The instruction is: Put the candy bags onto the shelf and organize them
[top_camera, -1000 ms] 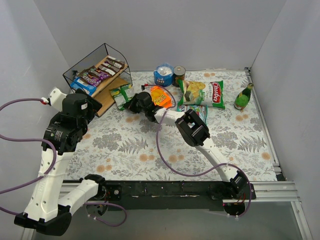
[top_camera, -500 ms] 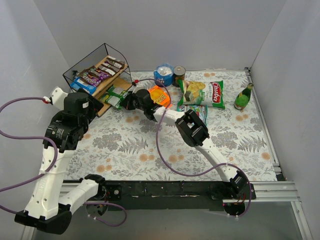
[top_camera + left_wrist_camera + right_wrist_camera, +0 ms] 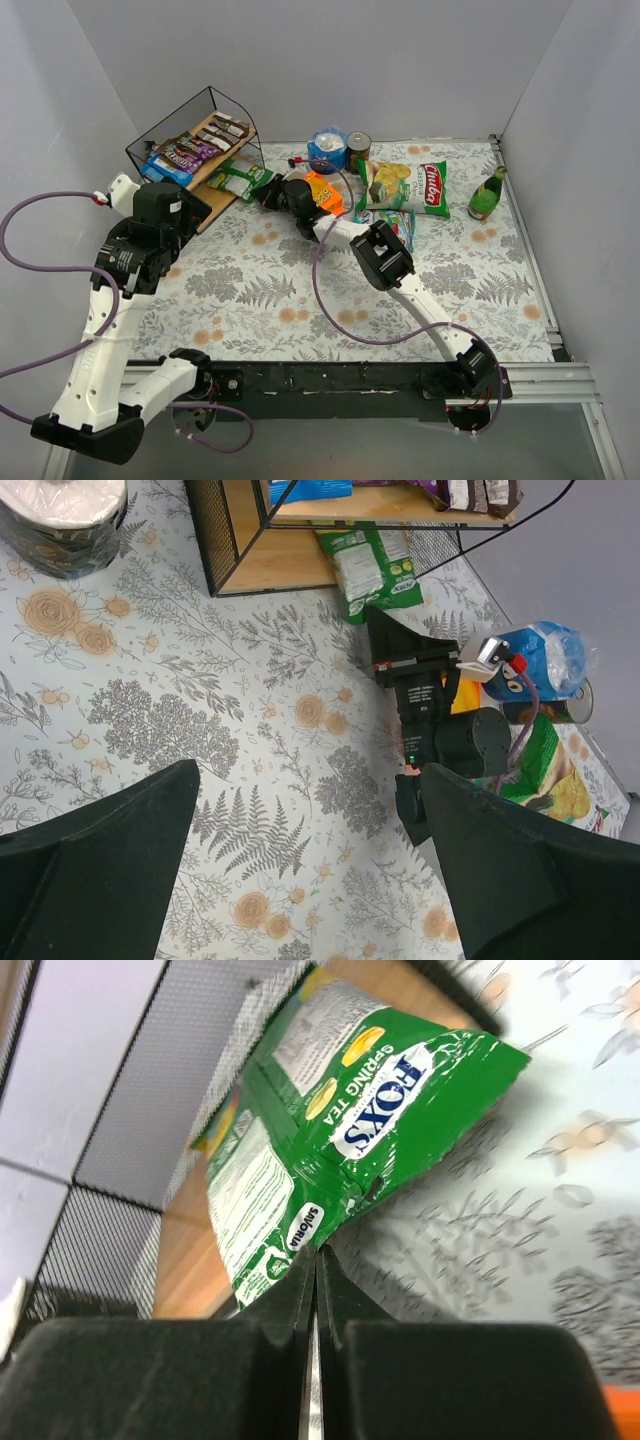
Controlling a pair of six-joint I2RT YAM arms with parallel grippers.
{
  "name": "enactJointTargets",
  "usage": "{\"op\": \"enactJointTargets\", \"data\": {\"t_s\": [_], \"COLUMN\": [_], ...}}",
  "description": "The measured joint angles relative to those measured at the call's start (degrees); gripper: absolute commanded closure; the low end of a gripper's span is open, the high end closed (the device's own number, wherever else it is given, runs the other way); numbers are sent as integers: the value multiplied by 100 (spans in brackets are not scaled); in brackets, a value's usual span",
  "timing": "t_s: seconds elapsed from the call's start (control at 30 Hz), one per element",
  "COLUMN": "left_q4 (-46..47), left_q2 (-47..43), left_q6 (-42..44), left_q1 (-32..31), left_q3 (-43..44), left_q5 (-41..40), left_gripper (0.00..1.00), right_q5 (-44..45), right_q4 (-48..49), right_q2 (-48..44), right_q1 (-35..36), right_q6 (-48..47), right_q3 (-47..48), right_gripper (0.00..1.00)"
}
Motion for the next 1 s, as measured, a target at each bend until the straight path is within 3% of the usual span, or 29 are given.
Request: {"op": "enactJointTargets", "data": {"t_s": [0.33,0.67,0.87,1.0], "left_q4": [4,-2,-11,-13], "left_q2": [94,94,94,94], "left_q6": [0,2,17,22], "left_q1": [0,0,0,0], "left_q3": [-90,-101,-103,-103], "left_q5": [79,83,83,83], "left_gripper": [7,7,7,5], "right_q5": [612,667,660,590], "right_q4": [457,752,1036,1252], "right_q2": [313,398,382,79], "right_q1": [-46,-20,-20,-7], "right_q6": [702,785,745,708], "right_q3": [317,348,245,-348], "right_gripper": [93,54,45,37]}}
